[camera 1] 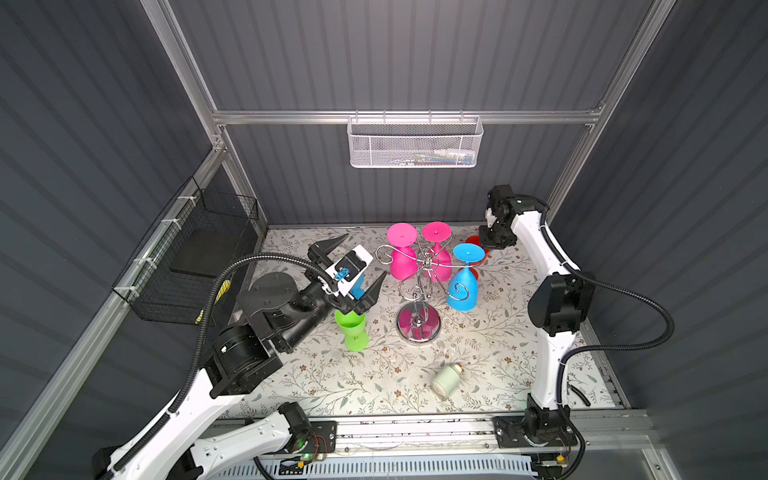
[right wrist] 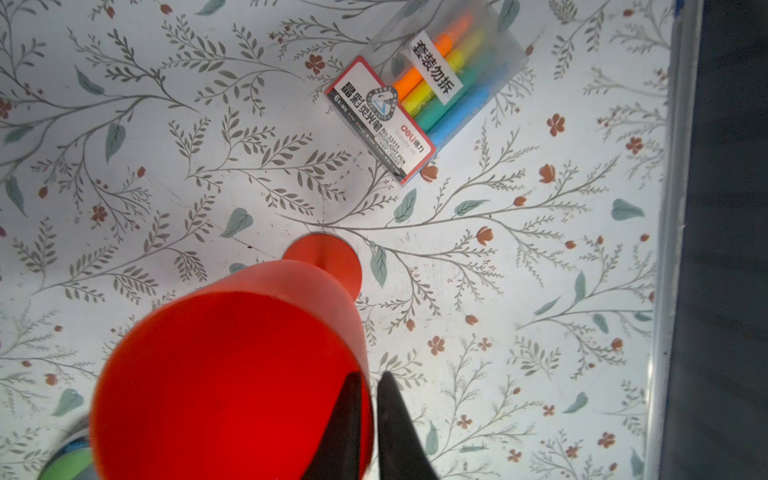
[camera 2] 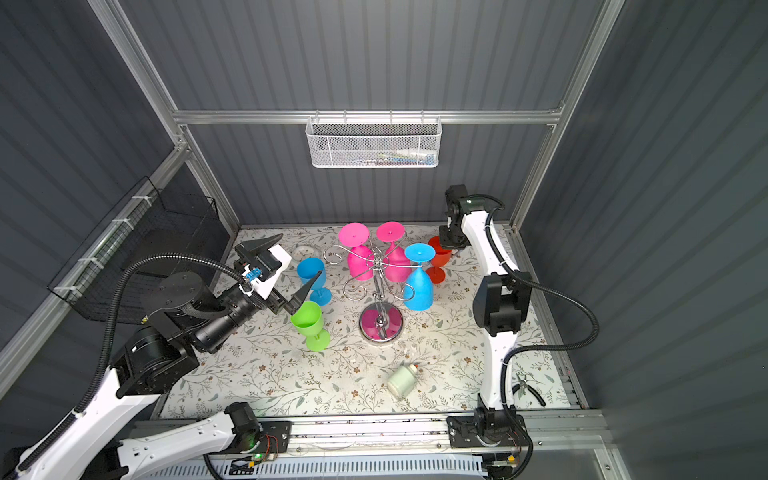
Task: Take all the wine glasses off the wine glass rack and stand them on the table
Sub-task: 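Open the right gripper and lift it off the red glass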
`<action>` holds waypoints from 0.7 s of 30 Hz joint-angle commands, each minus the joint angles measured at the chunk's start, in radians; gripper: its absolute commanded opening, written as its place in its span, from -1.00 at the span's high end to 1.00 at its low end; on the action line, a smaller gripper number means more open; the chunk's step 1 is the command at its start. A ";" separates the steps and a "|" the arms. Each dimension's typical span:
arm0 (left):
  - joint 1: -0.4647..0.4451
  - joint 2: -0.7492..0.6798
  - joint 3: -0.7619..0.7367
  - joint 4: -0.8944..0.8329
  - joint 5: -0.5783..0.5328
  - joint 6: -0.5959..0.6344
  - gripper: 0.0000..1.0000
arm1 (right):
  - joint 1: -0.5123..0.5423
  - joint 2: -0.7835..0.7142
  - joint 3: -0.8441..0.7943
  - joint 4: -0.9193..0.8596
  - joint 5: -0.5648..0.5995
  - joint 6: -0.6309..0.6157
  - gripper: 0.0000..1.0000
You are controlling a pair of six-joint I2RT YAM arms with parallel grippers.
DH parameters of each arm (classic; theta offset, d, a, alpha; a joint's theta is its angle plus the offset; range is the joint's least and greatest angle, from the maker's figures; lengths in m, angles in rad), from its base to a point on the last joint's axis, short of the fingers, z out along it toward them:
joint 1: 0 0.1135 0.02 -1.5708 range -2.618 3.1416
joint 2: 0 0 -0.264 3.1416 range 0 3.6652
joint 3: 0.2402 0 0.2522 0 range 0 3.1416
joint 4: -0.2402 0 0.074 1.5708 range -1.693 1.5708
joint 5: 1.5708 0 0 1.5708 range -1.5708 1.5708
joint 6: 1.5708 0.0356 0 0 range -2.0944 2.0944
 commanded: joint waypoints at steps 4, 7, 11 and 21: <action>-0.005 -0.010 -0.005 -0.001 -0.011 -0.024 -0.99 | 0.005 0.001 0.038 -0.032 0.004 -0.001 0.47; -0.006 -0.008 -0.006 -0.002 -0.010 -0.024 -0.99 | 0.004 -0.001 0.061 -0.044 0.003 0.000 0.38; -0.004 -0.004 -0.010 0.006 -0.010 -0.024 -0.99 | 0.003 -0.017 0.108 -0.065 -0.001 0.000 0.25; -0.005 0.003 -0.026 0.030 -0.009 -0.039 -0.99 | -0.013 -0.151 0.141 -0.079 -0.088 0.026 0.00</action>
